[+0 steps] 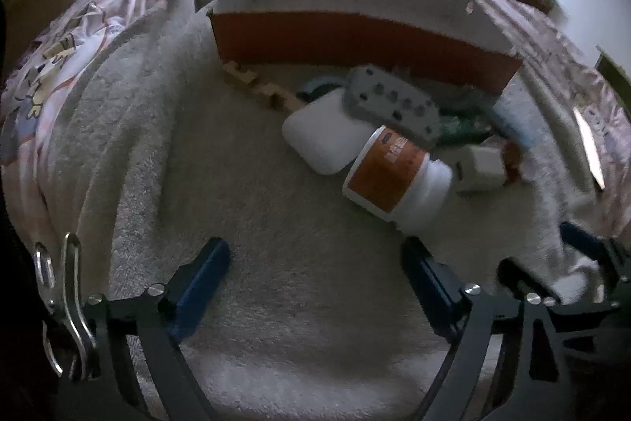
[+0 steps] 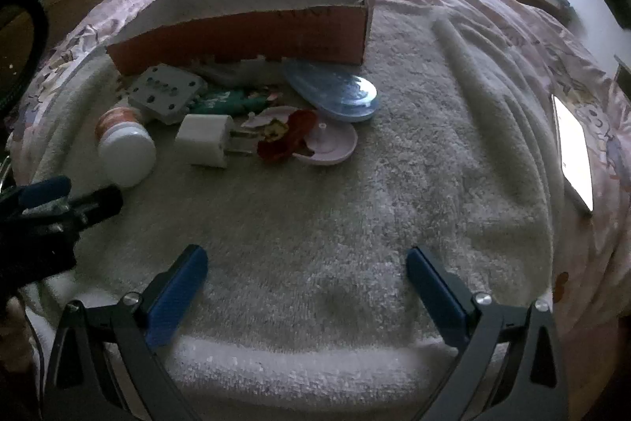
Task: Organize rigid objects
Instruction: 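Move the left gripper toward the white pill bottle with orange label, then close the left gripper on the pill bottle and lift it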
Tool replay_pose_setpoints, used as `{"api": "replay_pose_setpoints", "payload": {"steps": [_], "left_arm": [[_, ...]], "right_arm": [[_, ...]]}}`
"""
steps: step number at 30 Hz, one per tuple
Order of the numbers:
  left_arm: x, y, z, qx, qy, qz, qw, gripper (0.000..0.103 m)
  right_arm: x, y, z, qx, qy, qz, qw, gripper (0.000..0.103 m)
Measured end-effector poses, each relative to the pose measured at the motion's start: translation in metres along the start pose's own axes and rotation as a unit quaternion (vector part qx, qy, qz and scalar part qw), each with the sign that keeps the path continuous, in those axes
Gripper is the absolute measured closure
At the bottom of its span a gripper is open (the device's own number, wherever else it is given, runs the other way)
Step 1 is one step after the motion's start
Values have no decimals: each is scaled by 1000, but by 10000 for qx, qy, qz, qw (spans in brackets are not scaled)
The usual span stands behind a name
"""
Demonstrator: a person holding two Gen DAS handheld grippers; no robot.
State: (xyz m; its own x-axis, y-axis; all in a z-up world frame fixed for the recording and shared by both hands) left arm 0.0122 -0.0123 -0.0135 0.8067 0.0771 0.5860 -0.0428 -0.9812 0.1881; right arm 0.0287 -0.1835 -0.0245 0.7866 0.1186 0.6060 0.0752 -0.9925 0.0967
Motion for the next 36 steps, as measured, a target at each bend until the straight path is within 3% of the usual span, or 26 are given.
{"api": "replay_pose_setpoints", "payload": {"steps": [7,20,23,25,36], "left_arm": [[7,24,-12,-50,331,354,9988,16],[15,32,2,-66,249,667,9974,33],[15,32,2,-122,260,713,9970,39],[16,33,1,-173,252,759,9966,50],[12,19,-11,-229,278,622,9974,50]], "right_arm": [[-1,2,-2,82,42,55,9999,0],[-2,2,-2,83,51,71,9999,0],[-2,2,-2,86,54,67,9999,0],[-2,2,-2,88,54,66,9999,0],[-2,2,-2,90,59,61,9999,0]]}}
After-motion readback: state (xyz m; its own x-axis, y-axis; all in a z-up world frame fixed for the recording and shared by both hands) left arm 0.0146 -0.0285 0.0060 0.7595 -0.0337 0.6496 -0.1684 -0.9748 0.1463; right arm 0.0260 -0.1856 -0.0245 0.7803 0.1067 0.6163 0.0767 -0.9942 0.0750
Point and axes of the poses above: each gripper's, at about its wrist camera, not at the fingertips, and z roughly the way its jaws point, y to its right, x to its top, the point moved 3 cm from there along z, roughly the way its jaws point, and after that the axes turned 8 degrees about -x, right-handed, at the moved point
